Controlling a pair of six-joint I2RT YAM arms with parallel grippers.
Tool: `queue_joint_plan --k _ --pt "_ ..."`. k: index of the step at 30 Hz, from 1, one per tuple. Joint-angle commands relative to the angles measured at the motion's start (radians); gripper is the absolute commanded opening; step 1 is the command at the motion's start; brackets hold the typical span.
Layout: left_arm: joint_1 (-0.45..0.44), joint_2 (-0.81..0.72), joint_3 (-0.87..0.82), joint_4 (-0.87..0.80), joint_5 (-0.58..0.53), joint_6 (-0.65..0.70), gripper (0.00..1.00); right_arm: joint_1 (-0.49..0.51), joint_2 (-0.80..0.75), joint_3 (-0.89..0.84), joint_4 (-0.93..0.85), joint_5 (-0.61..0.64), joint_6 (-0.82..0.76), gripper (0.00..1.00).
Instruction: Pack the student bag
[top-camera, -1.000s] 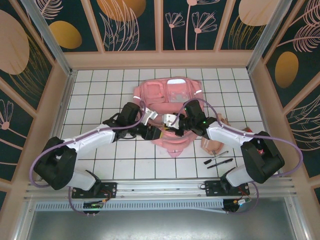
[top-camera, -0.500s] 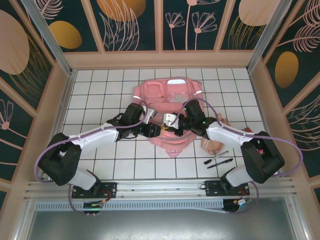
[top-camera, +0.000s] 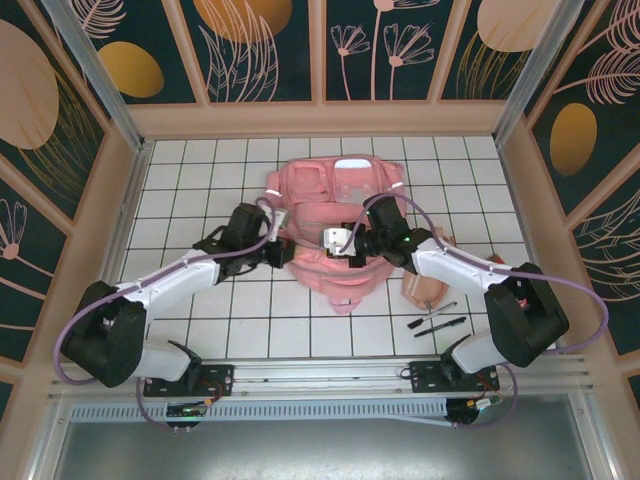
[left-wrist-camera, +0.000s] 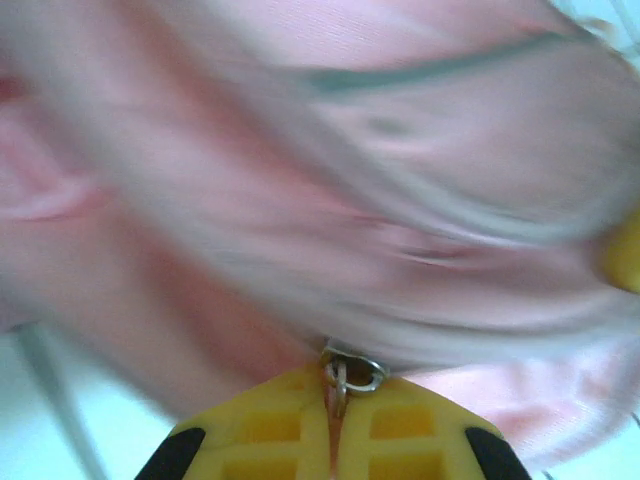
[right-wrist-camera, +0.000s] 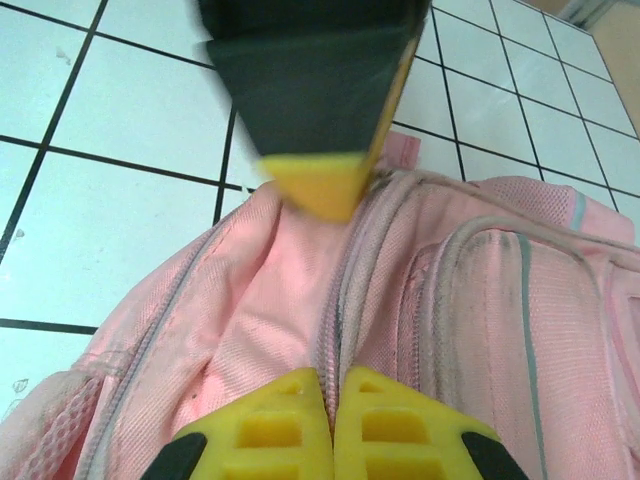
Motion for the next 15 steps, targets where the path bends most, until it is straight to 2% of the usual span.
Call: queue_joint_plan --k 1,7,12,15 --pt "0.097 -0.008 -0.032 -0.042 -0.265 0.041 0.00 0.012 -0.046 -0.001 -0.081 -0.082 -0.031 0.00" --pt "0.128 0.071 0.009 0.011 -0.304 0.060 0.00 0.074 -0.054 -0.005 -0.117 -0.077 -0.089 0.00" --pt "0.225 0.246 0.068 0.065 -0.292 0.072 0.00 0.112 -0.076 -0.008 -0.133 -0.083 -0.114 0.00" --pt "0.261 0.289 0.097 0.093 -0.283 0.025 0.01 0.129 -0.078 -0.004 -0.148 -0.059 -0.127 0.00"
